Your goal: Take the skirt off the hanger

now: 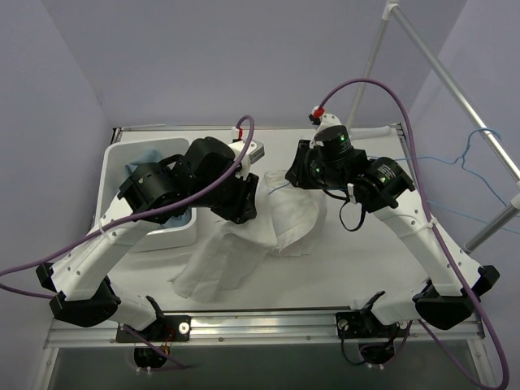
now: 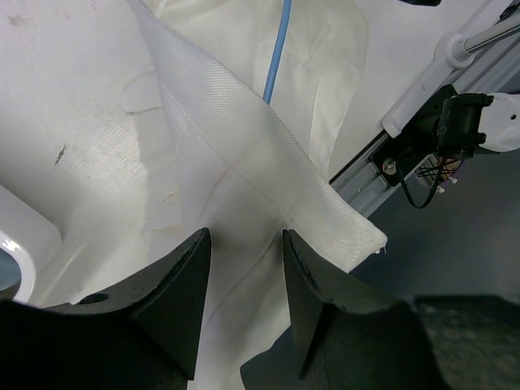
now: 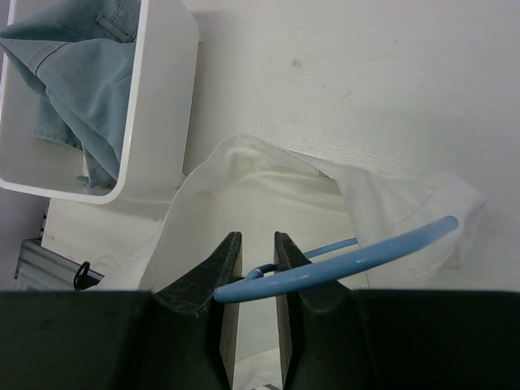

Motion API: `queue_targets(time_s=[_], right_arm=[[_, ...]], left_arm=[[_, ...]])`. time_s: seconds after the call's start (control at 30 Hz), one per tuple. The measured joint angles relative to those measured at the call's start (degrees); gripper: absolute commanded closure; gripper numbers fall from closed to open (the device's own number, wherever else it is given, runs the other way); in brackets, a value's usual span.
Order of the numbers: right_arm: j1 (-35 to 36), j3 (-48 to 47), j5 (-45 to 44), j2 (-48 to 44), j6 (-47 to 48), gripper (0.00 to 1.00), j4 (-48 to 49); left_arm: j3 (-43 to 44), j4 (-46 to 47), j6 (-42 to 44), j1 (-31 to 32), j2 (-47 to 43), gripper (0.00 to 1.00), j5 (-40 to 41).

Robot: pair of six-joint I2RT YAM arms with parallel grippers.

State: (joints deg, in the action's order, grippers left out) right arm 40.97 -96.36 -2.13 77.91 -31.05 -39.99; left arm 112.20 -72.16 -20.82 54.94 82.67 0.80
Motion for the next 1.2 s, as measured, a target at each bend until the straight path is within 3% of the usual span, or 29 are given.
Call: queue_targets(time_s=[0.23,0.5,0.83,0.9,1.0,1.2], right_arm=[[0.0,-0.2,0.0,0.0,0.1,1.0,-0.5],[0.0,-0.3,0.0,0.0,0.3,1.0,-0.9],[0.0,-0.3,0.0,0.0,0.7,1.0,-1.2],[0.0,-0.3,-0.1,0.0,0.7,1.0,-1.2],[0.0,-0.3,-0.7,0.0,0.8,1.0,-1.6],[0.0,-0.2,-2.2,0.0,0.9,1.0,-1.9]], left_arm=[[0.0,0.1,-0.3,0.3,0.2,0.57,0.3],[0.0,0.0,-1.1,0.3,1.2,0.74,0.8],[0.7,0.0,-1.1,0.3,1.6,0.79,0.9],[0.8,0.0,-1.2,0.3,1.5,0.83,1.2],[0.8,0.2,-1.3,0.3,1.3,0.97,1.5],[-2.0,3.0,-1.5,0.3,-1.9,0.98,2.2]])
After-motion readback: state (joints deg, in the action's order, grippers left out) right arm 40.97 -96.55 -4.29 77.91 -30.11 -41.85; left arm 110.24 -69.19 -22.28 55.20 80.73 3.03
